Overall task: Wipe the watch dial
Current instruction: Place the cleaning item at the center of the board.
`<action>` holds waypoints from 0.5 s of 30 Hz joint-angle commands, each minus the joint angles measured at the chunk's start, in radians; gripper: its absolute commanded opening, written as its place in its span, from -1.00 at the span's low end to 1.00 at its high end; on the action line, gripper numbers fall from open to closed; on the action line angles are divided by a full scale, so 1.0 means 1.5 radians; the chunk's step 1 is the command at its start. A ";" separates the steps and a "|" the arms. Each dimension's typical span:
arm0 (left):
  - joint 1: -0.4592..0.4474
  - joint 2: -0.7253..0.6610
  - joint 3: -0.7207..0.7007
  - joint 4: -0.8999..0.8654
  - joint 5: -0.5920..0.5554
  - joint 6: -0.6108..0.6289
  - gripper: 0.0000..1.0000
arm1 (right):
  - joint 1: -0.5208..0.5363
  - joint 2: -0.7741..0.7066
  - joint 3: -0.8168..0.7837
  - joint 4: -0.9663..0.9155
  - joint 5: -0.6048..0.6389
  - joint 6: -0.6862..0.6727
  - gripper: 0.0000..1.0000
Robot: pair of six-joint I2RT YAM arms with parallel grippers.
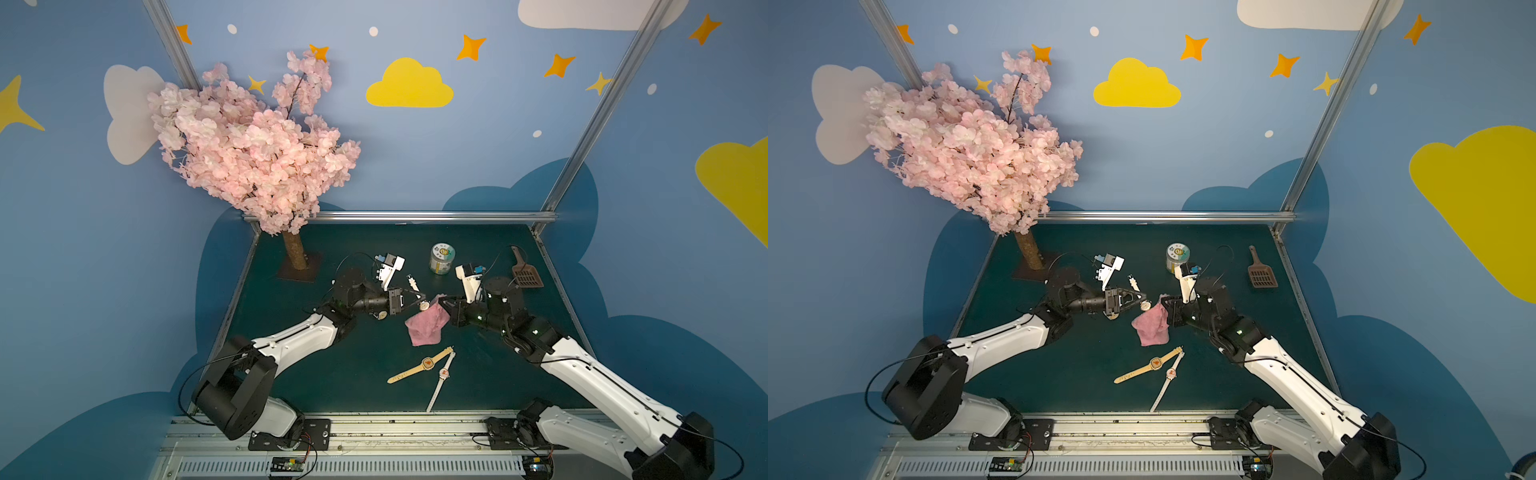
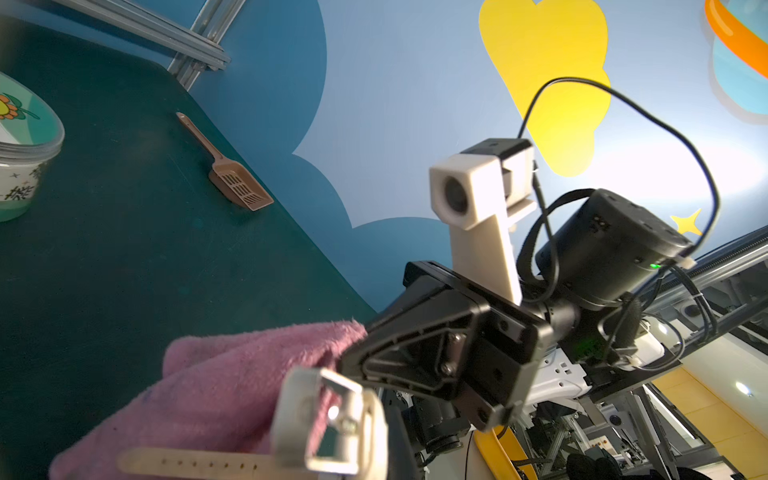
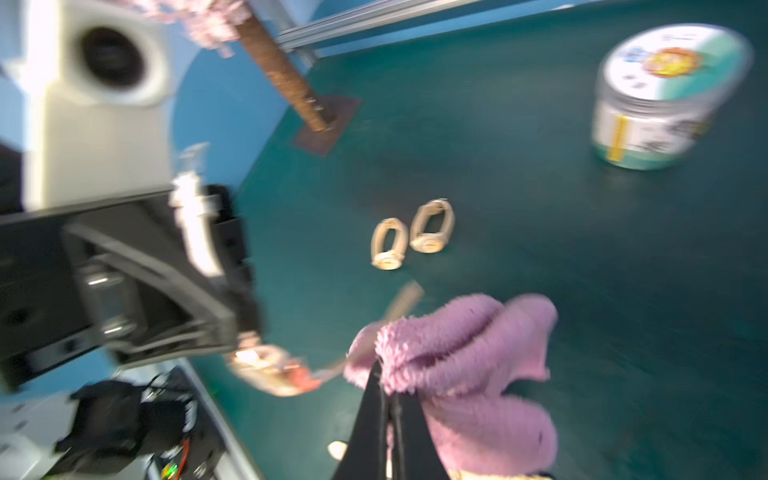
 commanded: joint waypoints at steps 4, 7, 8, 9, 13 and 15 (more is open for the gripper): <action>0.020 -0.009 0.002 0.022 0.019 -0.005 -0.94 | -0.104 -0.074 -0.003 -0.066 0.039 -0.005 -1.00; 0.031 -0.020 -0.005 0.010 0.011 -0.005 -0.94 | -0.175 -0.098 0.010 -0.098 0.021 -0.019 -1.00; 0.034 -0.024 -0.009 0.009 0.010 -0.005 -0.94 | -0.198 -0.104 0.012 -0.104 0.015 -0.020 -1.00; 0.035 -0.026 -0.011 0.008 0.010 -0.005 -0.94 | -0.219 -0.109 0.010 -0.109 0.007 -0.020 -1.00; 0.036 -0.030 -0.017 -0.006 0.009 -0.001 -0.94 | -0.280 -0.116 -0.031 -0.112 -0.008 -0.004 -1.00; 0.037 -0.029 -0.020 -0.006 0.008 -0.003 -0.94 | -0.297 -0.114 -0.078 -0.105 0.002 0.029 -1.00</action>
